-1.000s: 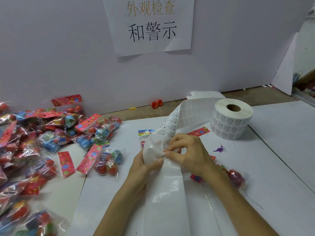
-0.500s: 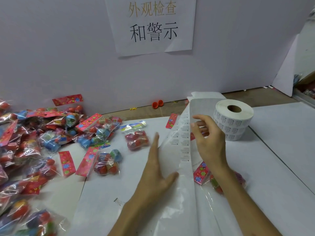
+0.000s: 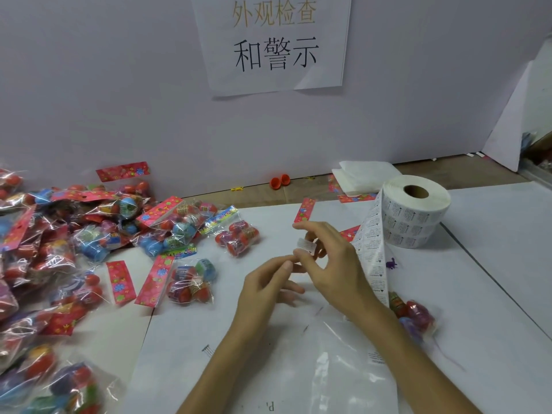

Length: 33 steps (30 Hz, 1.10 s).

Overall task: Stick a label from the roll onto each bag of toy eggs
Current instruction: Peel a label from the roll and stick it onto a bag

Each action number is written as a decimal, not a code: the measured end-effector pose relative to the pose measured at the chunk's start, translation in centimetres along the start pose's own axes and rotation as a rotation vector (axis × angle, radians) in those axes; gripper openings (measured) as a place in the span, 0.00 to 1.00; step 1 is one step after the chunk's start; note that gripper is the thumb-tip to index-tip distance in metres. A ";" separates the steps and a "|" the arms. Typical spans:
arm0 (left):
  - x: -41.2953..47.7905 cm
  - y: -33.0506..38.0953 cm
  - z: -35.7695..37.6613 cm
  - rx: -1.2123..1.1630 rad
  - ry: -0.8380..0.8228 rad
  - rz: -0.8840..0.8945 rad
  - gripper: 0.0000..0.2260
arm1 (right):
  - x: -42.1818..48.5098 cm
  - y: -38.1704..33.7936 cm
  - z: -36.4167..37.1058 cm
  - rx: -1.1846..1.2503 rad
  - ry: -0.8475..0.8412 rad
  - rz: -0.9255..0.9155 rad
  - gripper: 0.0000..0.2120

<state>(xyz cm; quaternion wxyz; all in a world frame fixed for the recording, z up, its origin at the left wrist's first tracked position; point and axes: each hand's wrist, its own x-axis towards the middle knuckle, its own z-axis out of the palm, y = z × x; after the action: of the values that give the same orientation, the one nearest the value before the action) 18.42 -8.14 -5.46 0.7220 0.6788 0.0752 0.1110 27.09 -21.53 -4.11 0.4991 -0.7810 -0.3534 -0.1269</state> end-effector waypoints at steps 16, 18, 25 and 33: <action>0.4 -0.5 -0.8 0.052 0.209 0.048 0.05 | -0.8 -0.4 1.1 -0.017 -0.233 -0.035 0.27; 0.5 -0.7 -1.0 0.090 0.251 0.057 0.05 | -0.8 -0.5 1.1 -0.021 -0.212 -0.026 0.25; -0.2 -0.8 -0.7 0.528 0.252 0.295 0.08 | -0.6 -0.3 1.0 -0.029 -0.062 0.053 0.11; -0.3 -1.0 -0.7 0.635 0.386 0.330 0.08 | -0.4 -0.2 0.9 -0.047 -0.040 0.036 0.04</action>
<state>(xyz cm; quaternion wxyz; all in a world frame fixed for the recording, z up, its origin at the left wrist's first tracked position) 18.03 -7.55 -6.53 0.4217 0.8376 0.1297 0.3220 26.55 -20.86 -4.56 0.4755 -0.8011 -0.3462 -0.1108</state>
